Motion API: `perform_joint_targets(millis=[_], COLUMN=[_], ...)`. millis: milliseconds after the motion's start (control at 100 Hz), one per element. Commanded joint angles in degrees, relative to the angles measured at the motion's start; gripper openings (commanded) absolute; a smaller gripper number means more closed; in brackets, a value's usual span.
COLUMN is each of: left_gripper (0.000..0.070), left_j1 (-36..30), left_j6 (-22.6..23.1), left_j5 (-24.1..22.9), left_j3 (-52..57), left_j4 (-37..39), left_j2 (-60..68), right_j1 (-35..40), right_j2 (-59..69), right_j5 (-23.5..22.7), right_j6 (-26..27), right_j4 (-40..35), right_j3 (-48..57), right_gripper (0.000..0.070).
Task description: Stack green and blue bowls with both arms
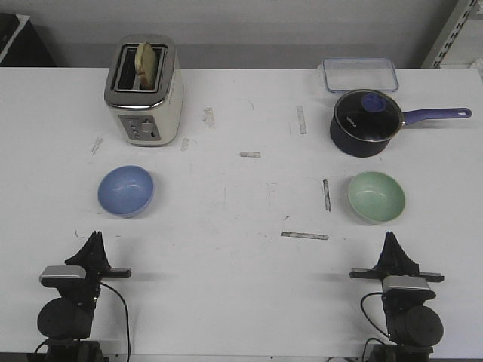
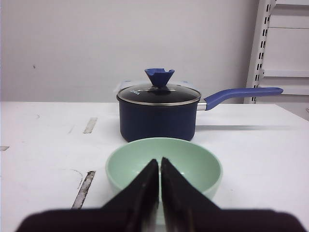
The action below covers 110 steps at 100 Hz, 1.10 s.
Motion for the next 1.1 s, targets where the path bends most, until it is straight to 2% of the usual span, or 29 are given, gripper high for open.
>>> perform_joint_targets(millis=[0,610,770,1090], left_gripper=[0.0003,0.0003,0.0003,0.0003], left_j1=[0.11,0.11,0.11,0.11], left_j6=[0.66,0.66,0.66,0.66], left_j5=[0.0,0.0,0.0,0.0], left_j3=[-1.2,-1.2,-1.2,-1.2], left_j4=[0.61,0.61,0.63,0.61], left_j2=[-0.11,-0.11,-0.11,-0.11], right_j1=[0.04,0.07,0.04,0.04], right_j2=[-0.02,0.07,2.38,16.85], right_j5=[0.0,0.46,0.46,0.31], right_j6=[0.59,2.25,7.96,8.15], right_j4=[0.72,-0.74,-10.25,-26.18], right_j3=[-0.11,1.11,6.62,20.46], right_gripper=[0.0002,0.0001,0.0001,0.0001])
